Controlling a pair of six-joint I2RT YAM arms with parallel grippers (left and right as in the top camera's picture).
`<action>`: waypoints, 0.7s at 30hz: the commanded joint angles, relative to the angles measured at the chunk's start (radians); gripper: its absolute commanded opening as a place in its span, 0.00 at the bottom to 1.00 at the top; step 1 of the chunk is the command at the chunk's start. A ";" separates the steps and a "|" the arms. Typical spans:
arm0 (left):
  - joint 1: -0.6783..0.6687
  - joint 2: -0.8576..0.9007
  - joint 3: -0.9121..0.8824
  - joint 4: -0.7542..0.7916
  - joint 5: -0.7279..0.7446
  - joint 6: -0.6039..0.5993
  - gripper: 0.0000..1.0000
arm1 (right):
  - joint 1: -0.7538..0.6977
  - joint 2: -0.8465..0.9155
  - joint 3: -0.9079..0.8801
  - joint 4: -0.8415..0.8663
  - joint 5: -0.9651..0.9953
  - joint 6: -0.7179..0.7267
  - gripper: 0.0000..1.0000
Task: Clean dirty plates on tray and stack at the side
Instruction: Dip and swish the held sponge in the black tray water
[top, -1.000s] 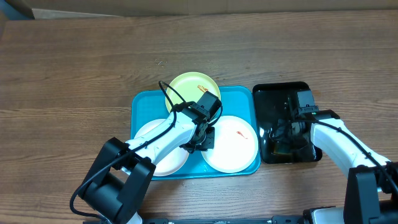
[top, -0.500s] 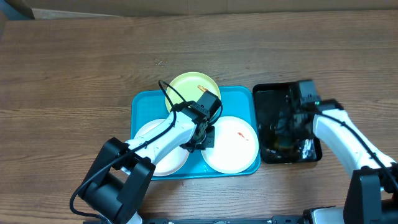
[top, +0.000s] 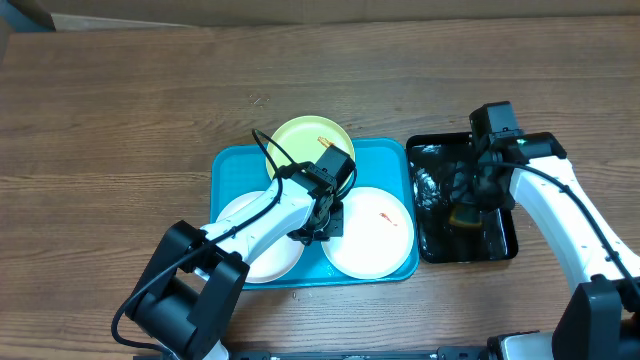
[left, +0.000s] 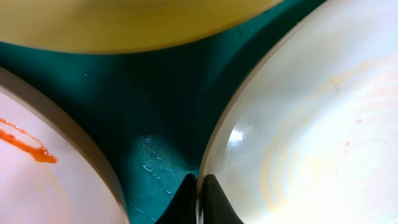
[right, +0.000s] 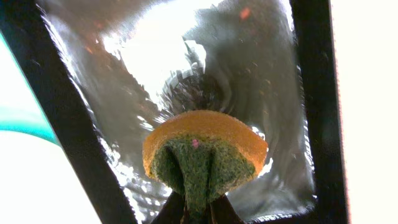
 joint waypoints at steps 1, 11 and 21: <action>0.002 0.007 0.016 -0.011 -0.038 -0.030 0.04 | 0.005 -0.003 0.017 0.008 0.066 0.058 0.04; 0.002 0.007 0.016 -0.056 -0.091 -0.089 0.04 | 0.026 -0.003 0.018 0.018 -0.123 0.043 0.04; 0.002 0.007 0.016 -0.055 -0.092 -0.097 0.04 | 0.063 -0.003 0.017 -0.015 -0.041 -0.040 0.04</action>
